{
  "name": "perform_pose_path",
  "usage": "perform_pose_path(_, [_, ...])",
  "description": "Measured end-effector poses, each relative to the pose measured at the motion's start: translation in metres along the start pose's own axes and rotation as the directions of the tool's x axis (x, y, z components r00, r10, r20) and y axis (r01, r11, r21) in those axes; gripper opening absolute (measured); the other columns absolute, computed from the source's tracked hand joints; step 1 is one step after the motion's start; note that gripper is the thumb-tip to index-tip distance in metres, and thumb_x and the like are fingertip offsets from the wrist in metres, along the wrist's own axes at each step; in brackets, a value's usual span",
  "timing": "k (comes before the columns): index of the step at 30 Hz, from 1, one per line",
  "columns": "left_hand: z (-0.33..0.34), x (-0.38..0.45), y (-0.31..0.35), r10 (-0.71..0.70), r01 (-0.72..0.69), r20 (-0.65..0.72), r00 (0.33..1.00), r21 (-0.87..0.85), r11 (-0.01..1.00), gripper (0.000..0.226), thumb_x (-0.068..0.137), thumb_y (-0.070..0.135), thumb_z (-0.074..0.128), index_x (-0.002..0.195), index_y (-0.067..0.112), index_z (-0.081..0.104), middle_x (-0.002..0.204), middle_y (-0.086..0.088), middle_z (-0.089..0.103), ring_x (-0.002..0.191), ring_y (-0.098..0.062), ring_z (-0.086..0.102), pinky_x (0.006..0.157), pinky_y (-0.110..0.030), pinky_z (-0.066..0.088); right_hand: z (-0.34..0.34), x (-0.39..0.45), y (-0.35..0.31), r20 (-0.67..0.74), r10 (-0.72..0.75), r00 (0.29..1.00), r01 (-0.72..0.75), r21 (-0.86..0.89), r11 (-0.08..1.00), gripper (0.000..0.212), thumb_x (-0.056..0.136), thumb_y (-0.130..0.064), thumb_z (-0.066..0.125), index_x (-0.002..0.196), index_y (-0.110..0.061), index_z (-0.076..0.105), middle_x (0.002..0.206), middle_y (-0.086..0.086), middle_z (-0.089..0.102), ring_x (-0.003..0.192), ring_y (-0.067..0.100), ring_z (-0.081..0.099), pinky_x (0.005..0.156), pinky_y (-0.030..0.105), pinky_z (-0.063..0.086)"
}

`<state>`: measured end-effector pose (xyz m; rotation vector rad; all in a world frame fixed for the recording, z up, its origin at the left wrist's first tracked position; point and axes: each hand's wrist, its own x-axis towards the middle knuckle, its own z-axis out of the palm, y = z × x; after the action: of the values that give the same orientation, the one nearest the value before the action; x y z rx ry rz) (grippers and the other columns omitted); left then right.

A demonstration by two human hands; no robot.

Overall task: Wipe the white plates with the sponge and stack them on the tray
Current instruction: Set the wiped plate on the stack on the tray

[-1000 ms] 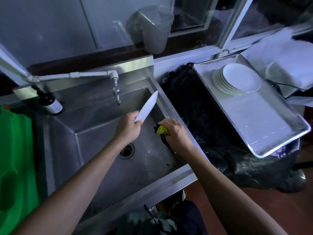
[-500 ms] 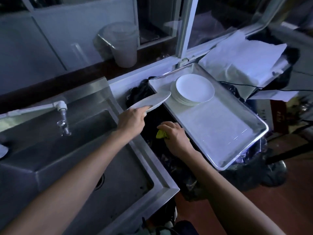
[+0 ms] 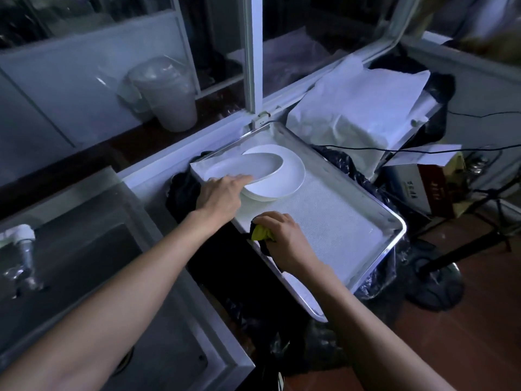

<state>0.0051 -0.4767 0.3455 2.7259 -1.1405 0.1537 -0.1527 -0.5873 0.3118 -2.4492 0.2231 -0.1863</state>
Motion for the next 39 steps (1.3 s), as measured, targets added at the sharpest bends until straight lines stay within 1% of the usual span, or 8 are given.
perform_pose_path(4, [0.017, 0.026, 0.014, 0.010, -0.012, 0.057, 0.998, 0.040, 0.999, 0.061, 0.092, 0.002, 0.043, 0.142, 0.035, 0.053, 0.133, -0.002, 0.067, 0.111, -0.035, 0.067, 0.093, -0.041, 0.052, -0.004, 0.006, 0.018, -0.013, 0.026, 1.000, -0.026, 0.008, 1.000, 0.063, 0.070, 0.010, 0.055, 0.123, -0.021, 0.066, 0.129, -0.005, 0.062, 0.105, 0.032, 0.055, 0.089, 0.046, 0.047])
perform_pose_path(10, [0.040, 0.048, 0.027, 0.090, -0.095, 0.034, 0.995, 0.192, 0.977, 0.054, 0.088, 0.000, 0.048, 0.131, 0.030, 0.058, 0.116, 0.001, 0.070, 0.096, -0.030, 0.068, 0.080, -0.038, 0.051, -0.005, 0.007, 0.038, 0.017, 0.025, 1.000, -0.025, 0.007, 1.000, 0.068, 0.068, 0.010, 0.047, 0.126, -0.021, 0.064, 0.133, -0.006, 0.060, 0.110, 0.031, 0.054, 0.091, 0.045, 0.044])
perform_pose_path(14, [0.058, 0.062, 0.029, 0.134, -0.174, 0.167, 0.977, 0.255, 0.951, 0.059, 0.094, 0.005, 0.044, 0.147, 0.030, 0.041, 0.146, 0.004, 0.052, 0.130, -0.023, 0.051, 0.101, -0.044, 0.044, -0.004, 0.010, 0.048, 0.024, 0.049, 0.999, -0.049, 0.022, 0.999, 0.066, 0.069, 0.010, 0.048, 0.125, -0.022, 0.063, 0.132, -0.007, 0.060, 0.109, 0.029, 0.052, 0.090, 0.045, 0.045])
perform_pose_path(18, [0.079, 0.062, 0.028, 0.144, -0.207, 0.268, 0.953, 0.221, 0.953, 0.076, 0.092, 0.001, 0.047, 0.158, 0.030, 0.021, 0.162, -0.004, 0.031, 0.145, -0.031, 0.031, 0.114, -0.048, 0.033, -0.004, 0.012, 0.053, 0.029, 0.058, 0.998, -0.059, 0.038, 0.998, 0.067, 0.069, 0.011, 0.047, 0.125, -0.023, 0.063, 0.132, -0.008, 0.059, 0.108, 0.029, 0.051, 0.089, 0.045, 0.045])
perform_pose_path(24, [0.095, 0.065, 0.017, 0.154, -0.232, 0.359, 0.921, 0.185, 0.955, 0.083, 0.096, 0.001, 0.048, 0.161, 0.029, 0.006, 0.169, -0.007, 0.008, 0.155, -0.036, 0.007, 0.122, -0.054, 0.015, 0.000, 0.014, 0.059, 0.055, 0.077, 0.996, -0.080, 0.052, 0.995, 0.068, 0.068, 0.009, 0.048, 0.126, -0.025, 0.063, 0.133, -0.009, 0.058, 0.109, 0.027, 0.051, 0.091, 0.044, 0.043])
perform_pose_path(29, [0.105, 0.063, 0.010, 0.163, -0.259, 0.433, 0.887, 0.172, 0.951, 0.065, 0.107, 0.021, 0.035, 0.161, 0.029, -0.001, 0.170, -0.006, -0.005, 0.155, -0.035, -0.007, 0.125, -0.056, 0.006, 0.003, 0.014, 0.061, 0.060, 0.092, 0.994, -0.095, 0.051, 0.994, 0.069, 0.068, 0.009, 0.047, 0.126, -0.024, 0.063, 0.134, -0.009, 0.058, 0.109, 0.027, 0.050, 0.092, 0.042, 0.043])
perform_pose_path(34, [0.100, 0.063, 0.014, 0.128, -0.218, 0.430, 0.894, 0.167, 0.962, 0.060, 0.109, 0.026, 0.035, 0.162, 0.030, 0.006, 0.171, -0.004, -0.001, 0.156, -0.032, -0.006, 0.124, -0.055, 0.006, 0.007, 0.011, 0.058, 0.073, 0.090, 0.993, -0.094, 0.050, 0.994, 0.067, 0.070, 0.009, 0.048, 0.125, -0.025, 0.063, 0.134, -0.010, 0.057, 0.109, 0.027, 0.050, 0.092, 0.043, 0.043])
perform_pose_path(39, [0.084, 0.034, 0.004, 0.149, -0.200, 0.332, 0.931, 0.126, 0.972, 0.053, 0.104, 0.017, 0.044, 0.156, 0.023, 0.033, 0.165, -0.003, 0.028, 0.154, -0.027, 0.019, 0.123, -0.050, 0.018, 0.014, 0.011, 0.043, 0.103, 0.066, 0.993, -0.071, 0.046, 0.996, 0.059, 0.072, 0.007, 0.050, 0.122, -0.022, 0.065, 0.134, -0.006, 0.059, 0.113, 0.031, 0.052, 0.093, 0.044, 0.043])
